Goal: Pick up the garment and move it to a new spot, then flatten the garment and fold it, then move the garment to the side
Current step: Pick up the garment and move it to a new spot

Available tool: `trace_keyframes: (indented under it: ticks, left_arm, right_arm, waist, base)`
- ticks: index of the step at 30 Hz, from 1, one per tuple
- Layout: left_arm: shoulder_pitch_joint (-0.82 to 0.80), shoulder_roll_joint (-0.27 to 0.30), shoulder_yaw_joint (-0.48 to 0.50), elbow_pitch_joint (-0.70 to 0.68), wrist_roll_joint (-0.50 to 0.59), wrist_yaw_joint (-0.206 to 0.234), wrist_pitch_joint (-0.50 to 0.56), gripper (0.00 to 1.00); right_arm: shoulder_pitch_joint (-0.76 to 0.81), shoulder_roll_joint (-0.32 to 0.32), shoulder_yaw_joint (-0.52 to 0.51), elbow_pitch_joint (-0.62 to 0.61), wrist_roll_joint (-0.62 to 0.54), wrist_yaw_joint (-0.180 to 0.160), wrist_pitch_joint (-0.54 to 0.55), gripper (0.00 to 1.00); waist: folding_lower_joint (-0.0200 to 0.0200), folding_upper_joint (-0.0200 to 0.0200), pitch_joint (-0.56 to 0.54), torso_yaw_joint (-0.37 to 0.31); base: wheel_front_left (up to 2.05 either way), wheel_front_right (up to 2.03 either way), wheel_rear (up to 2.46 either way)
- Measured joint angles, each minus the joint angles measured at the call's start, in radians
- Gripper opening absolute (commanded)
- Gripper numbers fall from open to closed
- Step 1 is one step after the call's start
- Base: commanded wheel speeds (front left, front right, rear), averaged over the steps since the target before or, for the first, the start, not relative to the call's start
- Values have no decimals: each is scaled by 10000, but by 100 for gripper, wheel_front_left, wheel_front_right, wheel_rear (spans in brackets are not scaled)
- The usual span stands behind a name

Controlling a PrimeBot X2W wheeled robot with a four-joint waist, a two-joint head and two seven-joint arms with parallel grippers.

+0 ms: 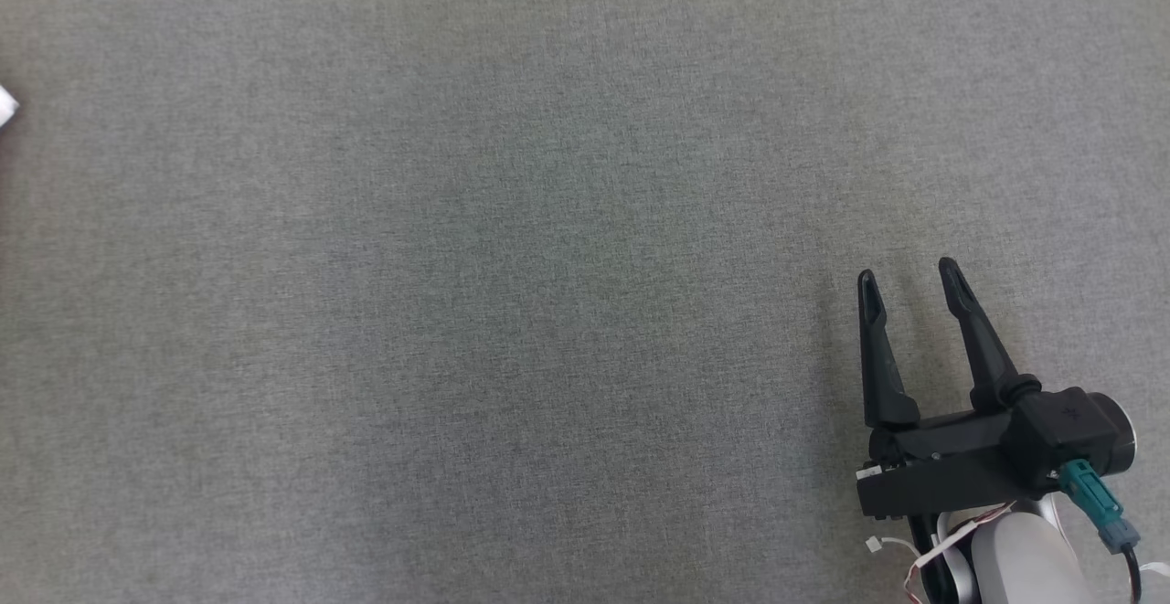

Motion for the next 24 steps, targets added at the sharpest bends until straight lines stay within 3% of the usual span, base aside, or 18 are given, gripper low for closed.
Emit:
trace_keyframes:
  ticks: [12,18,24]
  left_arm:
    - [-921,-127,136,-426,174,263,-2531,0]
    - [-1723,-88,-113,-1457,556,265,-2740,0]
    - [-3072,-472,-775,-3302,731,184,-2013,0]
  right_arm:
    - [94,17,196,349,397,0,0,100]
    - [189,17,224,554,665,0,0,100]
    - [308,17,268,706,1101,0,0,100]
  waist:
    - [0,0,-777,319]
    - [0,0,-1266,394]
    - [-1,-1,-1796,243]
  base:
    - [0,0,0]
    - [0,0,0]
    - [0,0,0]
